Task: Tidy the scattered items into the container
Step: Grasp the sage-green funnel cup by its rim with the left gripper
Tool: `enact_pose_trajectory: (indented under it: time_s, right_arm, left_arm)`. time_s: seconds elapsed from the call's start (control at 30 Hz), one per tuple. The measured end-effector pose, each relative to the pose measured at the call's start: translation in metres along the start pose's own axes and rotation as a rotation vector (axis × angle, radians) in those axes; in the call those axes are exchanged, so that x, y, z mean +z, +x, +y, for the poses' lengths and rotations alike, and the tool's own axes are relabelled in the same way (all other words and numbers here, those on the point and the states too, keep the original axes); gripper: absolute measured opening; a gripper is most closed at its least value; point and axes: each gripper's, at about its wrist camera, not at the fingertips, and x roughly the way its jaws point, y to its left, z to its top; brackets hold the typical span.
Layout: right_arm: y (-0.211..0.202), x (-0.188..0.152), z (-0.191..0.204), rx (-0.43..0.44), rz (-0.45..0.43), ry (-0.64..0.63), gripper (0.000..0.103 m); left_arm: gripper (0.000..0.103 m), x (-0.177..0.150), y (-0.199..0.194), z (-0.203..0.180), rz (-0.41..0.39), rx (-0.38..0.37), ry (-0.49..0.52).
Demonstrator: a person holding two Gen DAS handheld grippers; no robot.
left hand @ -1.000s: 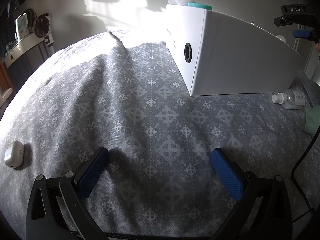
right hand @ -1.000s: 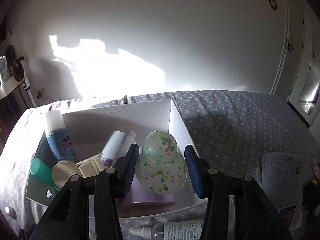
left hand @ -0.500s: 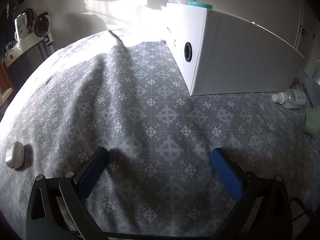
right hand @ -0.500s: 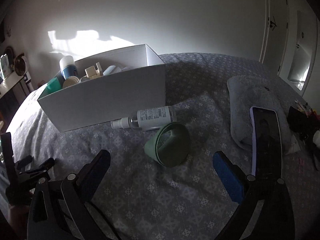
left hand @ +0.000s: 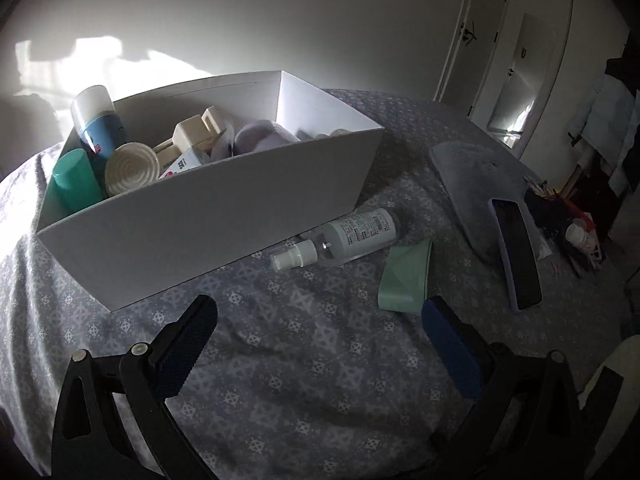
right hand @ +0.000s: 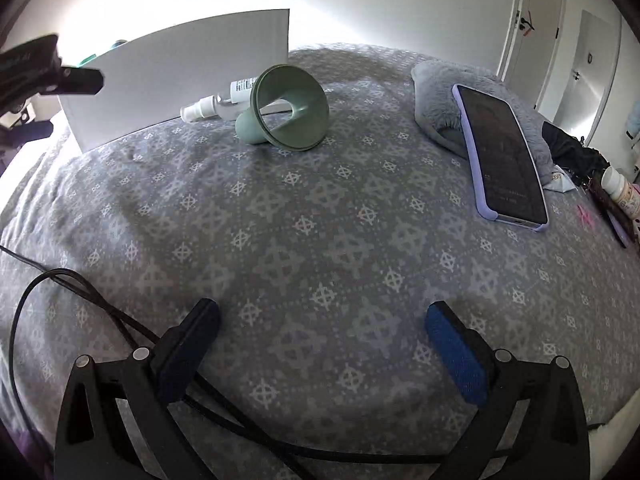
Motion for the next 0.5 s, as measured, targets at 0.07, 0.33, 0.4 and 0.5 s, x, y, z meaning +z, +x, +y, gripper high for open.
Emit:
enact_pose_trajectory:
  time_s: [0.07, 0.33, 0.4, 0.5]
  right_arm:
    - [0.000, 0.000, 0.000, 0.002, -0.003, 0.000, 0.103]
    - [0.000, -0.001, 0.001, 0.002, -0.007, 0.000, 0.103]
    - [0.000, -0.001, 0.002, 0.002, -0.008, 0.000, 0.103]
    - [0.000, -0.001, 0.002, 0.002, -0.008, 0.000, 0.103]
  left_arm:
    - [0.103, 0.013, 0.025, -0.023, 0.067, -0.071, 0.039]
    - [0.103, 0.018, 0.110, -0.054, 0.263, -0.020, 0.036]
    - [0.090, 0.014, 0.114, -0.053, 0.269, -0.059, 0.005]
    - [0.038, 0.011, 0.107, -0.055, 0.251, -0.075, 0.004]
